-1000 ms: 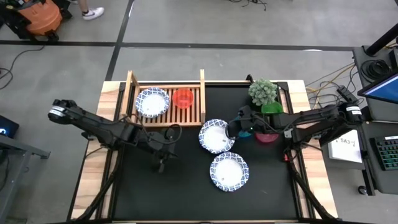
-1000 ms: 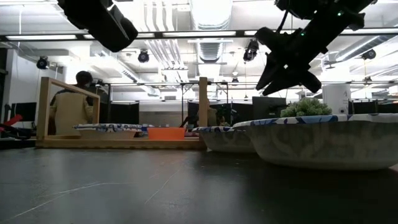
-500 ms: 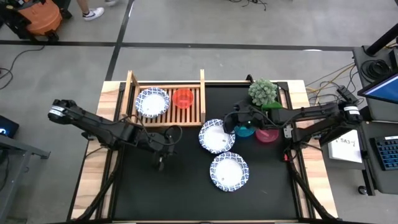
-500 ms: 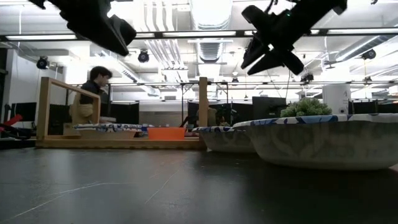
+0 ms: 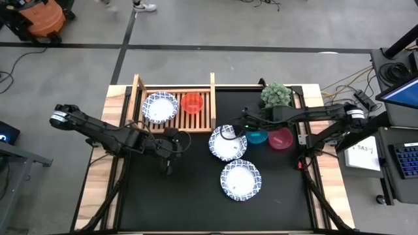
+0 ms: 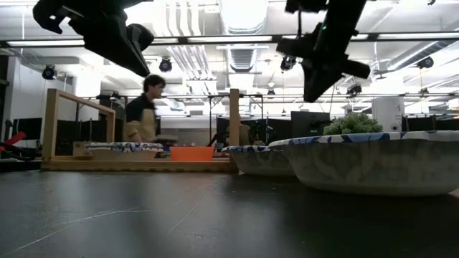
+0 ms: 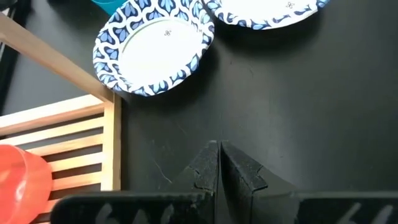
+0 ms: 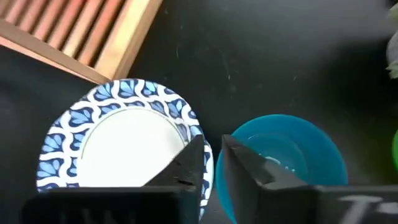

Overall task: Place and stack plates onto a shelf
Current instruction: Stack the blue bowl on top of the orange bowl

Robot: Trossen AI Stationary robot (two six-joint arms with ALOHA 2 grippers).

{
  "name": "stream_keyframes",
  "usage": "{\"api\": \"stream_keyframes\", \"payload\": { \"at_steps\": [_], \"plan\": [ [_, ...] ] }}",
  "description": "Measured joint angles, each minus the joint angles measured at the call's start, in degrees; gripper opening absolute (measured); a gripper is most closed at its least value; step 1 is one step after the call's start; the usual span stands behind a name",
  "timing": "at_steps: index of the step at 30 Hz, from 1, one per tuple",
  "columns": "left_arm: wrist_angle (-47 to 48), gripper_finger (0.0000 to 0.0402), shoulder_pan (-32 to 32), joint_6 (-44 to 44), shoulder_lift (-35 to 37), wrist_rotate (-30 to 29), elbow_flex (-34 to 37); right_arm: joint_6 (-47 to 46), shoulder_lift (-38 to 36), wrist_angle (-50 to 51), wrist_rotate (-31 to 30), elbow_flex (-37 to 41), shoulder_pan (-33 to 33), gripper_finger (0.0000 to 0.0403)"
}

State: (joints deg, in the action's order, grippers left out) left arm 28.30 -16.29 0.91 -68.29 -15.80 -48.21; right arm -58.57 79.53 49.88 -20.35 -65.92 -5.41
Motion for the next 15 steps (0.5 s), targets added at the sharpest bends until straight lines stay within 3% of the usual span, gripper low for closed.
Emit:
{"api": "stream_keyframes", "payload": {
  "at_steps": [8,15],
  "plan": [
    [0.2,0.0,0.0,0.1,0.0,-0.2,0.0,-3.3,7.0,0.5,-0.7,0.5,-2.7,0.0162],
    [0.2,0.0,0.0,-0.1,0.0,-0.2,0.1,-6.0,13.1,0.4,-0.8,0.6,-3.7,0.0188]
  ]
}}
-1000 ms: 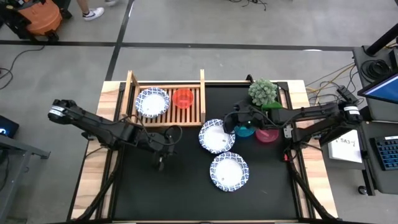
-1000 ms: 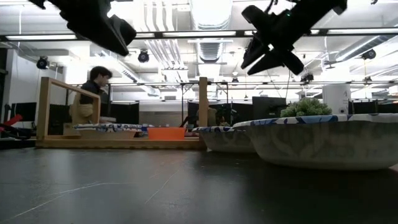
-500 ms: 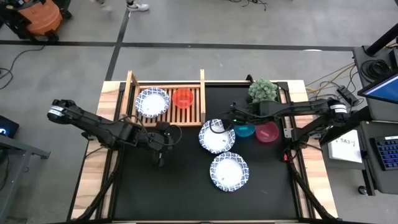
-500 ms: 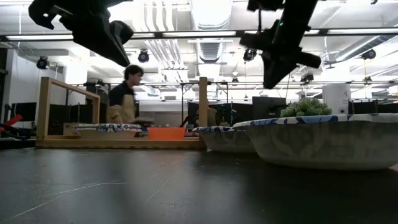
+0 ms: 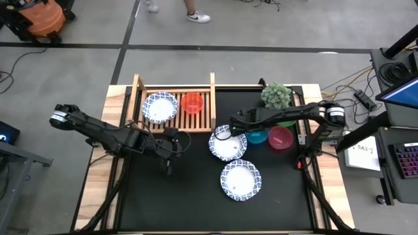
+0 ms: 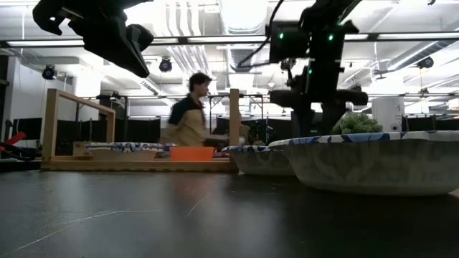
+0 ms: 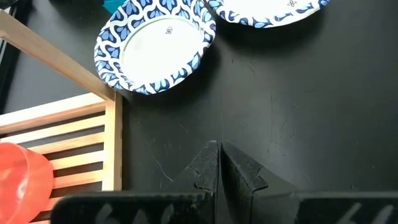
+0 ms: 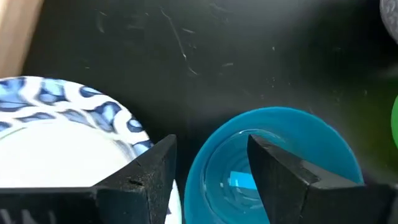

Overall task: Place and stack plates onto a shelf
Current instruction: Stack the blue bowl on top of the orange bowl

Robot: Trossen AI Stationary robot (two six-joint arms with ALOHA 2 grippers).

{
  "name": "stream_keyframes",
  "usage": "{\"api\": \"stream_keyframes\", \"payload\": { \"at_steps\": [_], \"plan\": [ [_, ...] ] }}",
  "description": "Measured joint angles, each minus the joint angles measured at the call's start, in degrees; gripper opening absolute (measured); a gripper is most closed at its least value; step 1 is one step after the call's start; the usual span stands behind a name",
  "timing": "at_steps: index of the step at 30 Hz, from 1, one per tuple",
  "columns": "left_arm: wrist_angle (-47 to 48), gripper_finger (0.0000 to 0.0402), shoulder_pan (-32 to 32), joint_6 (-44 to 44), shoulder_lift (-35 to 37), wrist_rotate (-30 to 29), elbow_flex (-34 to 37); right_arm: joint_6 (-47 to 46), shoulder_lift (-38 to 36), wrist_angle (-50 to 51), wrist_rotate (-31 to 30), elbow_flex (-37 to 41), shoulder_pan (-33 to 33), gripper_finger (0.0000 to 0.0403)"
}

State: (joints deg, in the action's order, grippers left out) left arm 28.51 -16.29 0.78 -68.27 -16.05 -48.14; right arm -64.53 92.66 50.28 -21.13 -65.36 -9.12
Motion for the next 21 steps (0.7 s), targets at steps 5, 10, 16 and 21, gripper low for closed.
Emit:
{"api": "stream_keyframes", "payload": {
  "at_steps": [5,10,16,21],
  "plan": [
    [0.0,0.0,0.0,-0.9,0.0,0.0,0.0,-1.1,3.3,0.0,-0.4,0.0,-0.8,0.017],
    [0.0,0.0,0.0,-2.3,0.0,0.0,0.0,-1.6,5.1,0.0,-1.2,0.0,-1.1,0.0128],
    [-0.5,0.0,0.0,-2.8,0.0,0.0,0.0,-2.4,5.3,-0.2,-1.5,0.0,-1.4,0.0049],
    [-1.8,0.0,0.0,-2.8,0.0,-0.1,0.1,-2.3,5.3,-0.2,-1.5,0.1,-1.3,0.0012]
  ]
}}
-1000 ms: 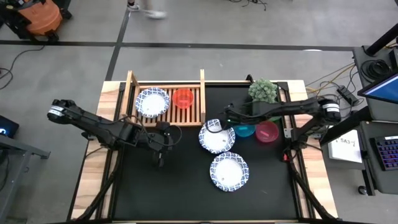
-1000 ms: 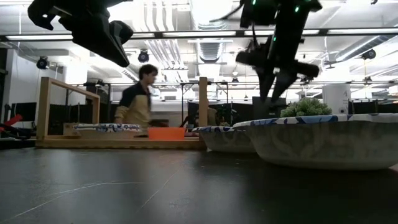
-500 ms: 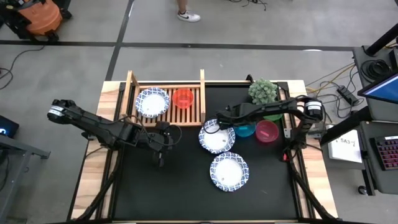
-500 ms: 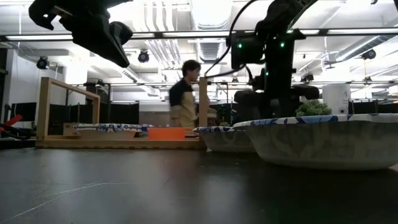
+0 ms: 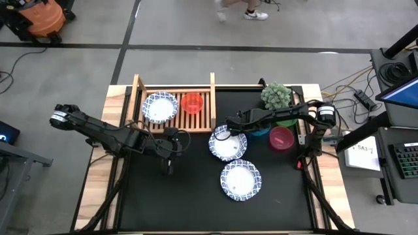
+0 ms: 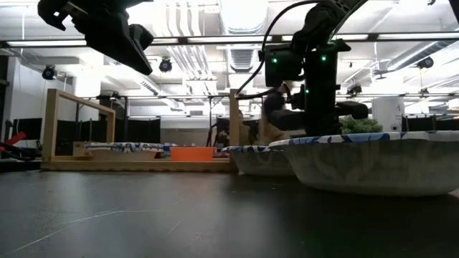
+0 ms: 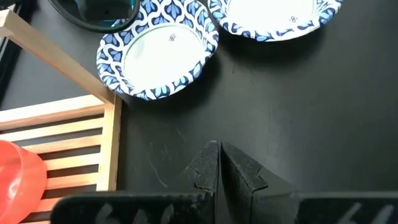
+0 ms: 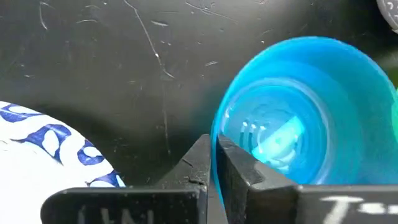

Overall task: Place and stack plates onto a shelf
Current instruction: Stack the blue bowl on top of the orange bowl

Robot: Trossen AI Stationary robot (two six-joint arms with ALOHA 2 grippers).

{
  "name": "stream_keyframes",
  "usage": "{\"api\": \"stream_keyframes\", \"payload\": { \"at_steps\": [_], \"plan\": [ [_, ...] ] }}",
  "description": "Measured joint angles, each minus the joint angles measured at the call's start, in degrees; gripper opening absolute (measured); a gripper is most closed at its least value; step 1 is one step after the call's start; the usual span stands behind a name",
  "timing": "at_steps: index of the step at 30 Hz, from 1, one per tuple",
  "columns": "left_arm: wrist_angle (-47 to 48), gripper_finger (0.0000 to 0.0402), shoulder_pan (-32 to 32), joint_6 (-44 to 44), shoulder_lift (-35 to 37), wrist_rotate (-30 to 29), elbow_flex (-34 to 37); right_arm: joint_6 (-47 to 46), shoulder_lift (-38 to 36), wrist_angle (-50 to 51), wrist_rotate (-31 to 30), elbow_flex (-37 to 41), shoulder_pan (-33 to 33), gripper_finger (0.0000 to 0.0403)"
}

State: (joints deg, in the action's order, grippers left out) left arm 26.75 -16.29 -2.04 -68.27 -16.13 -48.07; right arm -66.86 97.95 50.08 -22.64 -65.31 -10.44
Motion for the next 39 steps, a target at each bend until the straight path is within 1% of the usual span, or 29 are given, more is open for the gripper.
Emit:
{"api": "stream_keyframes", "payload": {
  "at_steps": [4,10,14,17,21,25,28,31,34,36,38,39],
  "plan": [
    [-0.5,0.0,0.0,0.0,0.0,0.0,0.0,1.7,-1.6,0.3,-0.4,0.0,0.2,0.0009],
    [-0.9,0.0,0.0,0.0,0.0,0.0,0.0,4.2,-7.8,0.3,-6.6,-1.0,3.4,0.0009],
    [-1.7,0.0,0.0,0.0,0.0,0.0,0.0,8.2,-12.5,0.0,-11.0,-2.6,8.1,0.0009],
    [-3.7,0.0,0.0,-0.2,0.0,0.0,0.0,12.4,-15.8,-1.1,-13.3,-3.7,12.7,0.0009],
    [-7.2,0.0003,0.0,-0.1,0.0,0.0,0.0,19.3,-20.2,-6.1,-12.5,-3.9,19.2,0.0009],
    [-10.4,0.0021,0.0,0.8,0.0,0.2,0.0,28.2,-22.2,-11.4,-6.9,-3.6,25.0,0.0008],
    [-13.6,0.0046,0.0,1.5,0.3,3.2,0.0,36.3,-22.0,-18.4,-0.8,-2.4,27.9,0.0008],
    [-18.3,0.0078,0.0,3.0,0.5,6.6,0.0,45.0,-20.5,-28.9,9.1,-0.6,29.1,0.0008],
    [-24.0,0.0109,0.0,4.9,0.0,6.9,0.0,52.2,-17.8,-40.0,19.6,1.2,29.0,0.0008],
    [-26.7,0.0127,0.0,6.9,-0.8,8.0,0.0,56.1,-15.9,-45.0,25.8,2.0,28.6,0.0008],
    [-27.4,0.014,0.0,8.2,-1.4,8.2,0.0,58.1,-13.9,-48.7,30.5,2.1,28.0,0.0008],
    [-28.2,0.0144,0.0,8.8,-1.9,8.4,0.0,58.8,-12.9,-49.8,31.9,2.1,27.7,0.0008]
  ]
}}
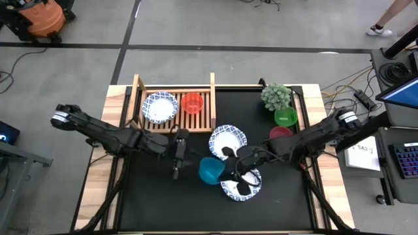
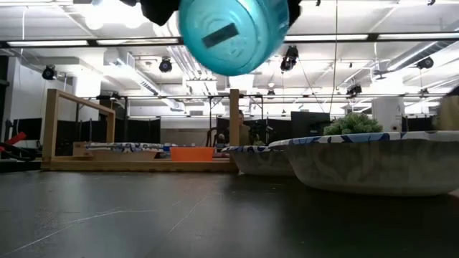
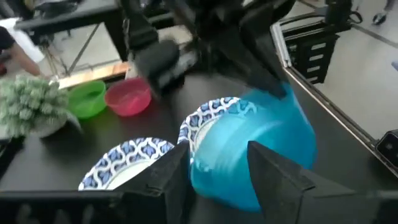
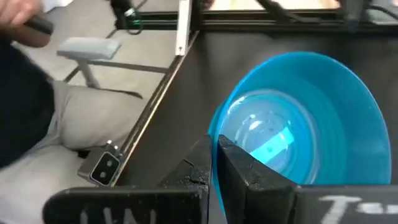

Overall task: Place and stack plates onto a shelf
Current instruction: Stack the blue bowl on top of the orange bowl

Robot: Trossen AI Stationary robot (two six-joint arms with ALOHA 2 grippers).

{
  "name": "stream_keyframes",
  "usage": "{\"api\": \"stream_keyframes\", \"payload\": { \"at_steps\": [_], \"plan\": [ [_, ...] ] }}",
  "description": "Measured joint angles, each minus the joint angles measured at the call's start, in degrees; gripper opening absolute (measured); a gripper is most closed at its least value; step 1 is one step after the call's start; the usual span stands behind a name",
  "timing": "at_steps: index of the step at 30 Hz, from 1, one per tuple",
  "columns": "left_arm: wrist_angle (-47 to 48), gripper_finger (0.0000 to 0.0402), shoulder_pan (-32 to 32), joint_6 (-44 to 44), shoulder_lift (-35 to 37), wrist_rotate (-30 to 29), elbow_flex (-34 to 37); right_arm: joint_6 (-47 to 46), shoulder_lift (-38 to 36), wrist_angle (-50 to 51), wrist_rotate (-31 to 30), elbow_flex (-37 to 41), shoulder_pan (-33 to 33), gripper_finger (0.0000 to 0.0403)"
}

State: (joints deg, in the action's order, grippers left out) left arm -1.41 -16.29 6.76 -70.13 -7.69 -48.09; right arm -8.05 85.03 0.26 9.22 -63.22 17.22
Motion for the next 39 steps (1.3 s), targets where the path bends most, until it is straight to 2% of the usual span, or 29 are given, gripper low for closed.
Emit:
{"api": "stream_keyframes", "payload": {
  "at_steps": [7,14,19,24,27,32,39],
  "plan": [
    [0.0,0.0147,0.0,2.6,-4.7,10.0,0.0,0.1,4.3,-2.6,5.4,-0.2,-2.9,0.0008],
    [0.0,0.012,0.0,2.7,-7.6,12.8,0.0,-0.2,5.2,-2.9,7.7,-0.2,-4.7,0.0008],
    [0.0,0.0085,0.0,2.8,-7.9,13.3,0.0,1.6,5.2,-3.6,7.7,-0.2,-4.9,0.0009],
    [0.6,0.0016,-0.1,3.5,-7.9,14.3,0.0,1.7,5.2,-5.4,7.6,-0.2,-5.3,0.0009],
    [0.8,0.0009,-0.1,3.5,-7.9,14.3,0.0,1.3,5.2,-5.6,7.7,-0.2,-5.8,0.0012],
    [0.8,0.0002,0.0,3.1,-7.8,14.6,0.0,0.1,5.1,-6.8,6.8,-0.2,-6.0,0.0044],
    [0.9,0.0,0.0,2.1,-7.7,14.4,0.0,0.0,5.1,-8.9,6.9,-0.3,-6.1,0.0124]
  ]
}}
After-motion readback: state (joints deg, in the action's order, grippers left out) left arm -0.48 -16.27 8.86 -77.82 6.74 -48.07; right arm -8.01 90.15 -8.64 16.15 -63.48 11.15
